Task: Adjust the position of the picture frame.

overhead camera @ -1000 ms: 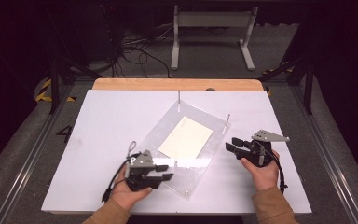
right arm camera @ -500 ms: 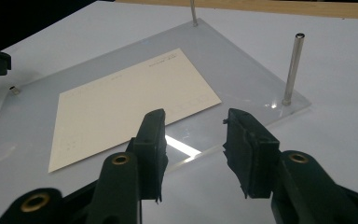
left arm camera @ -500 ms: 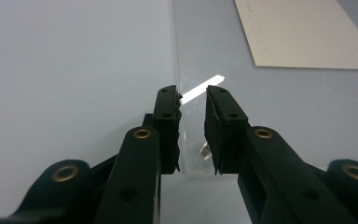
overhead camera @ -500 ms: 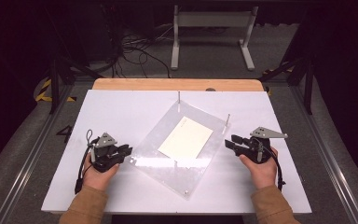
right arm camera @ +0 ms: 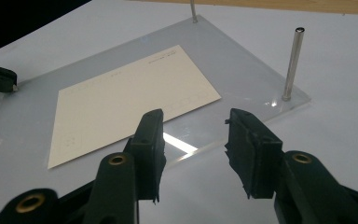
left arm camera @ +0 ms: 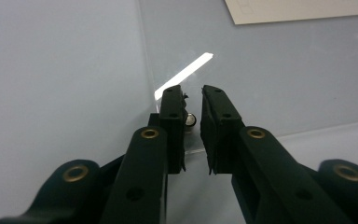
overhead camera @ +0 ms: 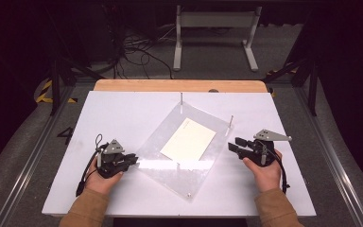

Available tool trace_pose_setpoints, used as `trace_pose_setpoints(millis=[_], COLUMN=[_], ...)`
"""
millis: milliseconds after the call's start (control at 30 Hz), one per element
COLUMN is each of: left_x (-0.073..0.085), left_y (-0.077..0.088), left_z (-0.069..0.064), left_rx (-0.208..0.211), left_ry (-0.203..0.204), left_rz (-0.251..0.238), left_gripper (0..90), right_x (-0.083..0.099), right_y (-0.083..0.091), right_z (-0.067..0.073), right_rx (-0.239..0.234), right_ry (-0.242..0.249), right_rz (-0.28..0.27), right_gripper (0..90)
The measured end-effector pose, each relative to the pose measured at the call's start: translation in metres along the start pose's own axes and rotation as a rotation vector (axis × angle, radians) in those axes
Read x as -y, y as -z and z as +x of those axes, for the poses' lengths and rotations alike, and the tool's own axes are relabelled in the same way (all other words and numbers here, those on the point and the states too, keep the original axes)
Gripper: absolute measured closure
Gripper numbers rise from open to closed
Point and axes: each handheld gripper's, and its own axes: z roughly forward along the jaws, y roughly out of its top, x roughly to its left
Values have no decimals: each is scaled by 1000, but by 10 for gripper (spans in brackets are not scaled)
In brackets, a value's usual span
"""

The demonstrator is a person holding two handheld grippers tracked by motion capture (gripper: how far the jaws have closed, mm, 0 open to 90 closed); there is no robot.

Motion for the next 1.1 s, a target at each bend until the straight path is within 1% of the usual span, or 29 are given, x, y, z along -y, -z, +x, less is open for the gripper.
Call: trace_pose_setpoints(millis=[33,133,167,233,300,367,400,433,467,500,533,567,633,700,733,767,800,833,867,933,967,1000,1033,1100], left_x=[0,0,-1,-2,-3,-3,-3,-4,-5,-5,-6,-6,-6,-5,-5,-5,-5,-5,-5,-4,-4,-4,-4,-4], left_y=[0,-1,-1,0,0,2,2,3,5,5,6,7,7,9,9,9,9,10,10,10,9,9,9,8], left_z=[1,0,-2,-4,-5,-9,-9,-11,-17,-21,-25,-29,-36,-44,-44,-52,-57,-64,-68,-76,-80,-85,-85,-90], left_rx=[-2,0,-11,-22,-12,21,21,29,49,52,58,81,111,145,145,164,172,184,198,227,233,253,253,269], left_ry=[-6,-10,-28,-37,-23,-31,-31,-39,-76,-105,-122,-140,-166,-200,-200,-226,-236,-268,-282,-295,-308,-328,-328,-345], left_rz=[2,3,4,17,27,32,32,35,49,62,71,77,86,99,99,109,111,123,131,135,140,145,145,151], left_gripper=[825,832,834,836,837,838,838,838,839,844,844,845,845,845,845,845,845,845,845,845,845,845,845,845], right_x=[0,1,1,1,0,0,0,0,1,1,1,1,2,1,1,1,1,1,1,1,1,1,1,1], right_y=[0,0,0,1,2,4,4,5,6,7,7,8,10,11,11,11,12,12,12,12,12,12,12,12], right_z=[0,0,0,-1,-1,-2,-2,-3,-4,-5,-6,-6,-7,-7,-7,-7,-8,-8,-8,-8,-8,-8,-8,-8], right_rx=[-1,-3,-5,-3,-2,-1,-1,-1,0,-1,1,0,1,1,1,1,1,2,3,3,3,3,3,3], right_ry=[-1,-10,-13,-8,-11,-10,-10,-13,-16,-18,-20,-23,-25,-22,-22,-22,-19,-21,-20,-22,-20,-19,-19,-17], right_rz=[-2,-1,-1,-6,-10,-14,-14,-17,-17,-19,-18,-19,-21,-28,-28,-29,-31,-30,-30,-29,-29,-30,-30,-33], right_gripper=[560,560,560,560,559,559,559,559,559,559,559,559,558,557,557,557,556,556,556,555,555,555,555,555])
